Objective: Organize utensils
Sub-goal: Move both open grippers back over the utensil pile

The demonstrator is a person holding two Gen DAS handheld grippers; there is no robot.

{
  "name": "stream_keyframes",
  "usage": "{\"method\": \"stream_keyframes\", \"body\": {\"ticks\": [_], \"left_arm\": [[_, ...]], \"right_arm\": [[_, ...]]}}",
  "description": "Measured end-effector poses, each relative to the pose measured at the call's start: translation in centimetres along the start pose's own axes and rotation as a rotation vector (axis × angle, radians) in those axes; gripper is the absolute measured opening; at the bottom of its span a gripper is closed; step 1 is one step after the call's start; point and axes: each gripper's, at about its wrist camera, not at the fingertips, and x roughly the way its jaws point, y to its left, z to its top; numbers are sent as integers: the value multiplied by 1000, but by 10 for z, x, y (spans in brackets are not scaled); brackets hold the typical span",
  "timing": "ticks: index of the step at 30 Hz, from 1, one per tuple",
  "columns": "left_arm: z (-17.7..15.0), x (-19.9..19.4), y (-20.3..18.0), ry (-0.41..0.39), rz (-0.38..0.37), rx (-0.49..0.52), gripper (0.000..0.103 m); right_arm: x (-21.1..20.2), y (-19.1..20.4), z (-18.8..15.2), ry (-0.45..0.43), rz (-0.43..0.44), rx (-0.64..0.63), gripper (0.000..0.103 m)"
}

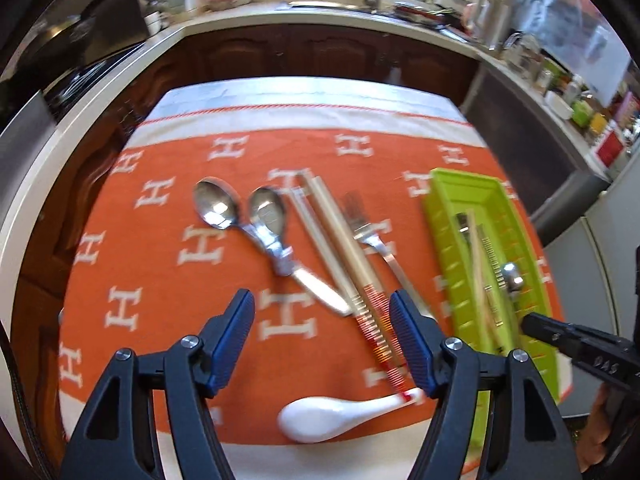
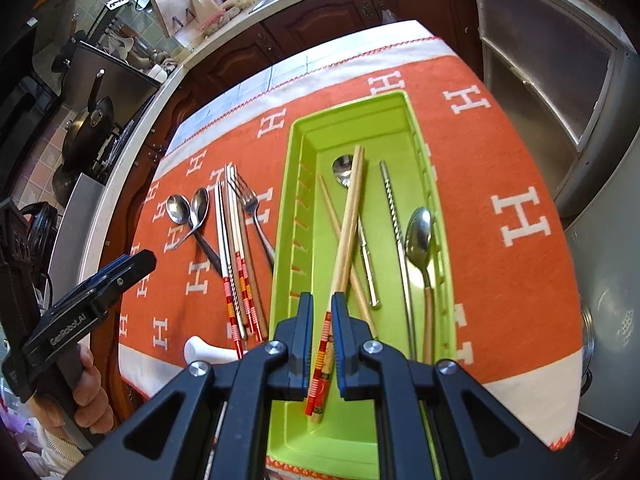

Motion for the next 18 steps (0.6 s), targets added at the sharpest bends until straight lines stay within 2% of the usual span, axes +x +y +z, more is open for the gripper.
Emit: {"method": "stream_keyframes", "body": {"ticks": [7,18], "left_arm": [[-20,8,23,33,50,-34,68],[-25,13,55,50,52,-114,71]], "right_arm": [[12,11,-3,40,4,-16,9],[21,48,-4,51,16,-106,9]]}}
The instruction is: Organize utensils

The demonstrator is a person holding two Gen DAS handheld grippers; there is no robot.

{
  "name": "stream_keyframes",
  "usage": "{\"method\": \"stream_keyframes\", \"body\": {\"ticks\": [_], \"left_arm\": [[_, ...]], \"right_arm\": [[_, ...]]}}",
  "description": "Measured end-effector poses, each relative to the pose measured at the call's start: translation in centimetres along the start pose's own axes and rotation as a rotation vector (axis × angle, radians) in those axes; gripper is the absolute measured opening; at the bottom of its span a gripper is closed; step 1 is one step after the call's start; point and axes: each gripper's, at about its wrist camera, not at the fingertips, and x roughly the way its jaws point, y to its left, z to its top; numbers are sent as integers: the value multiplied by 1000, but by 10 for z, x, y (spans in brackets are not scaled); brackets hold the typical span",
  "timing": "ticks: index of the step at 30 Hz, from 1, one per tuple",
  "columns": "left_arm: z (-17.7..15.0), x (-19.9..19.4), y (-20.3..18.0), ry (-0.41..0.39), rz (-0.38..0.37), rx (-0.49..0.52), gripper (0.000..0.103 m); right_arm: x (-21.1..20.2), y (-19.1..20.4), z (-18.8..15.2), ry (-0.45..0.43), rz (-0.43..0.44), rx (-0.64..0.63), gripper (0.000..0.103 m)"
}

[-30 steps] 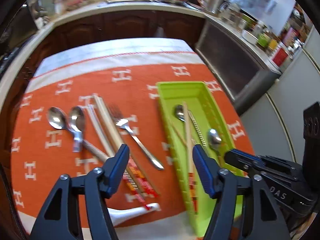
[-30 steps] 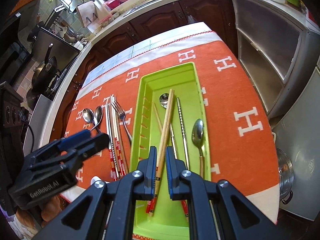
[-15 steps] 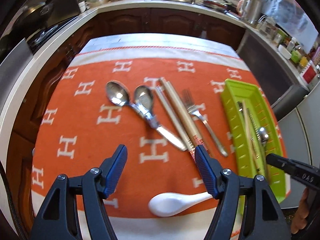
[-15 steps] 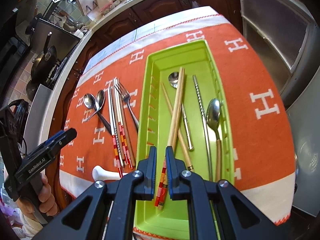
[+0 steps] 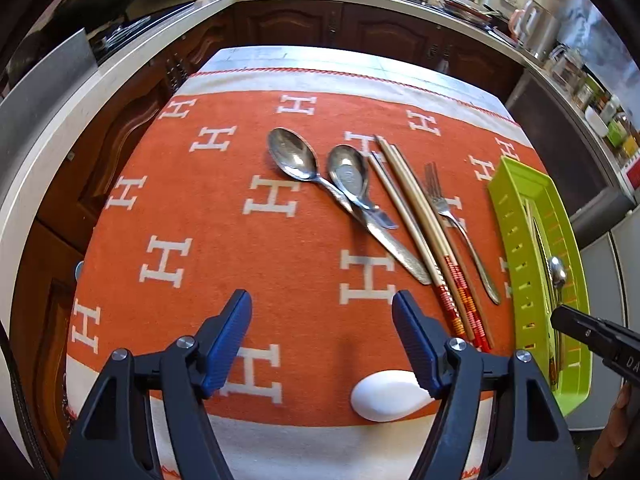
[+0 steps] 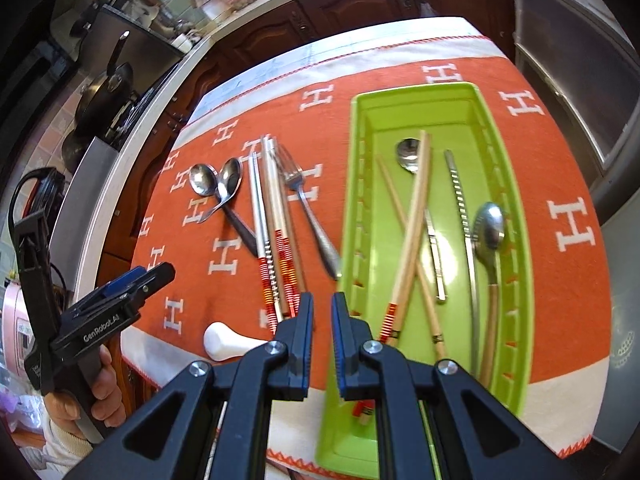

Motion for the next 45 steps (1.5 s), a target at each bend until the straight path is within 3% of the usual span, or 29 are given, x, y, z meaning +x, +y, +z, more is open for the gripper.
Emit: {"method": "stream_keyframes", "body": {"ticks": [3,7,11,23,29,37,43,45], "left_arm": [[2,3,9,9,-22,-27,71],[10,9,27,38,-140,-113,71],[19,13,45,43,-203,-191,71],[21,23,76,46,-175,-252,71],[29,30,85,38,-180,-274,71],[67,60,85,-85,-158,-287,71],[89,100,83,-110,-144,-290,71],[92,102,80,-162,-120,-263,71]], "right_arm": [[4,10,2,6,0,-25,9],[9,20,9,7,8,-43,9],[17,31,19,10,16,-65,9],[42,62,25,80,28,-169,9],[45,67,29,75,27,-174,9],[56,60,47,61,17,-122,9],[59,60,55,50,6,-116,9],[59,59,56,48,4,-116,9]]}}
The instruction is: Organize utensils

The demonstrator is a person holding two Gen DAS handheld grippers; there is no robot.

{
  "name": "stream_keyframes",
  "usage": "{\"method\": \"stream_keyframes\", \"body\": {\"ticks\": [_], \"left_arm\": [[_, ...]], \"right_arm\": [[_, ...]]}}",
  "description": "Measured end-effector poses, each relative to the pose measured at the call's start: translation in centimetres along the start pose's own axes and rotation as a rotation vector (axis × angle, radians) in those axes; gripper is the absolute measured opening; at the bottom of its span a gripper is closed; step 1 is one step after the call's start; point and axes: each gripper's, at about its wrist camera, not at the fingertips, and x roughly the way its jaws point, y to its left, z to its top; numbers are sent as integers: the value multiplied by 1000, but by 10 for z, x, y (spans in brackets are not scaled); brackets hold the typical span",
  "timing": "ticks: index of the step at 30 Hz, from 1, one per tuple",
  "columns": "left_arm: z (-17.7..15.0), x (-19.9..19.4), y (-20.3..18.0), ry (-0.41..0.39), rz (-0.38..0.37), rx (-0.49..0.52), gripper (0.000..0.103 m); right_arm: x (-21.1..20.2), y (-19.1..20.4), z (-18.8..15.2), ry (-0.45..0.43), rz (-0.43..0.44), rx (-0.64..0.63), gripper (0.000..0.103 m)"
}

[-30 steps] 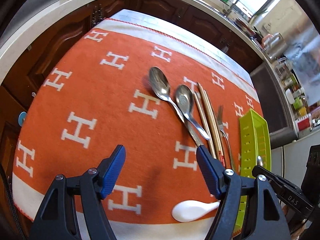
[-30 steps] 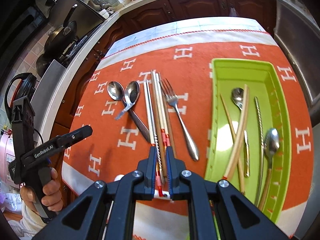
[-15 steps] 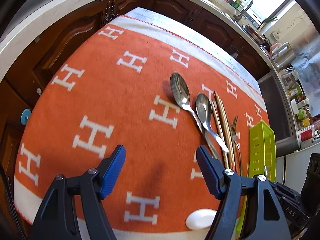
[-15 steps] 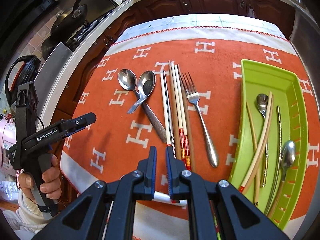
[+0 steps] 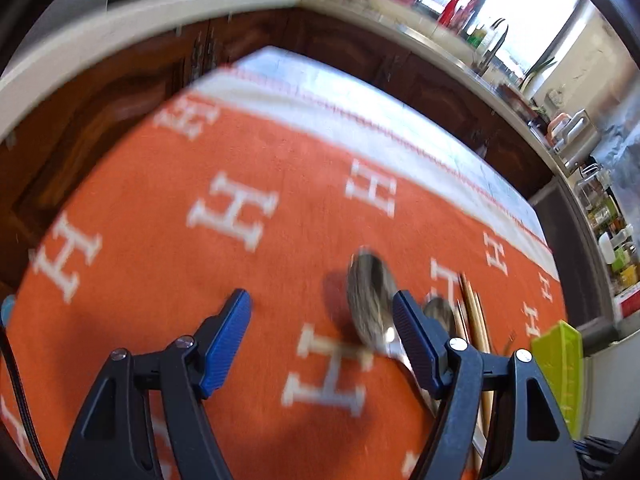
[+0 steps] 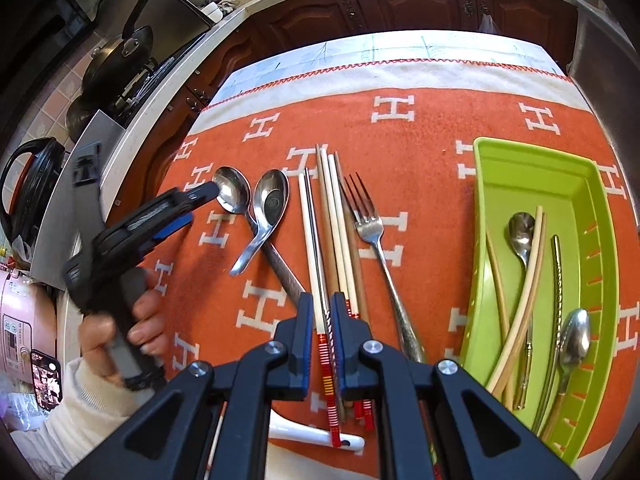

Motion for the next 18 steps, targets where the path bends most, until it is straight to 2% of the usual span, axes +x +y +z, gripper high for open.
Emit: {"method": "stream_keyframes", "body": {"ticks": [6,8,11,12,14,15,18], "left_arm": [[-5,11,-13,-71,9,96,68],[-5,12,-17,-62,-27,119,52],[-4,15,-19,-55,-59,118,42],[-3,16,-18,-46,-79,110,30],[-3,19,-16,-32,-121,82,18],[-3,22,-16,-16,-141,70,7],[-4,26,-16,1,-182,41,5]], "right_arm": [[4,-8,2,5,-10,22,9],[5,-12,3,-1,-14,34,9],[6,-15,6,-4,-16,45,9],[7,-16,7,-4,-19,45,9],[9,-16,11,-9,-27,42,9],[10,-17,12,-11,-29,41,9],[15,-18,21,-22,-47,38,11]]}}
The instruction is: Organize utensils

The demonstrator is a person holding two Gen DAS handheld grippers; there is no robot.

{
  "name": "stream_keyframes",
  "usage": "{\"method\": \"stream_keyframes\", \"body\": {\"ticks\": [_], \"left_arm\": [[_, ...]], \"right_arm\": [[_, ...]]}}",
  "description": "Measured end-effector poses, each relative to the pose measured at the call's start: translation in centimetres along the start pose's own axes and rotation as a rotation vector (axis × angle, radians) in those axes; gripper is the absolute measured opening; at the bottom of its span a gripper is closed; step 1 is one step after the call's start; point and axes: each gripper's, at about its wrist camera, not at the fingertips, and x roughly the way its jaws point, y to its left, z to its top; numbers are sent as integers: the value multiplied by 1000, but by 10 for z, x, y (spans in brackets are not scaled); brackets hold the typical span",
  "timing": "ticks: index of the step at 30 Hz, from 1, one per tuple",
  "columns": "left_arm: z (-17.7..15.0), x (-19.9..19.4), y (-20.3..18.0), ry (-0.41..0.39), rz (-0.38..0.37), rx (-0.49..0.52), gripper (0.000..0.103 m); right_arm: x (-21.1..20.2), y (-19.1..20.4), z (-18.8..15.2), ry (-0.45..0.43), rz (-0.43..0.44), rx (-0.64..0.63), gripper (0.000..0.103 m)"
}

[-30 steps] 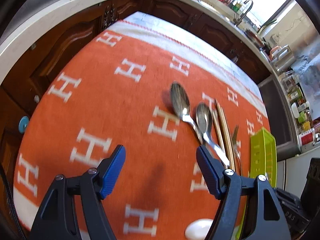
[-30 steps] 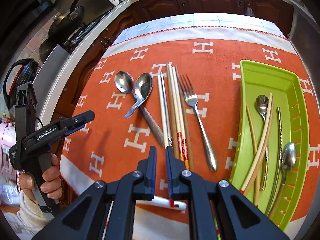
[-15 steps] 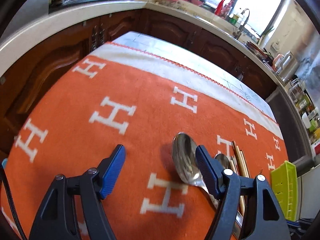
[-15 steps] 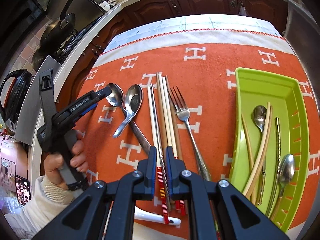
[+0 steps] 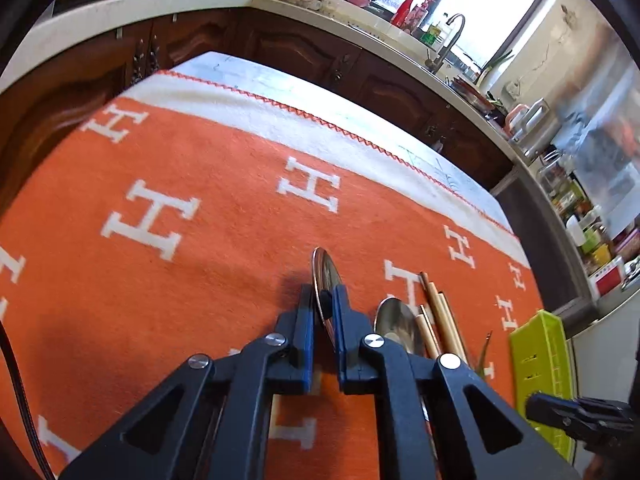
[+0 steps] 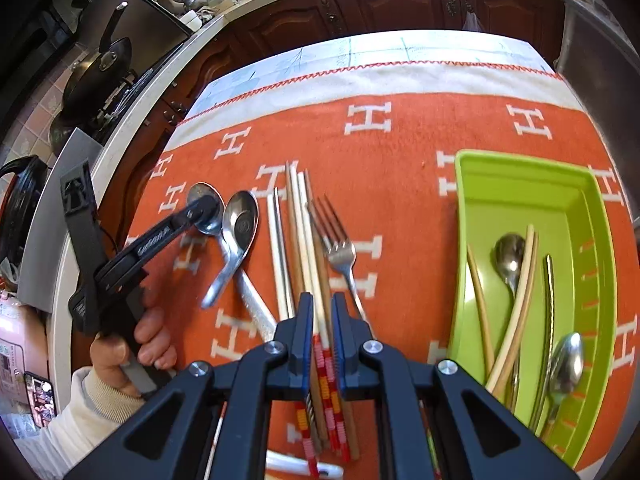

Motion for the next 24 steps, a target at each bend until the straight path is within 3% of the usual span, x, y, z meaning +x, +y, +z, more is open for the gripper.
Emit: {"method": "stream_keyframes", "body": {"ticks": [3,10,18,24], "left_arm": [[-1,2,5,18,-50,-42,4],[-1,-4,24,63,-151,-126,3],[1,-43,34,47,-219,-70,2],[5,-80,36,13,-256,-4,1]], "right_arm": [[7,-2,12,-7,-18,-3,23],[36,-3,36,22,-62,-59,24],[56,5,46,72,-71,-153,29],[64,17,52,61,-61,-261,34]]}}
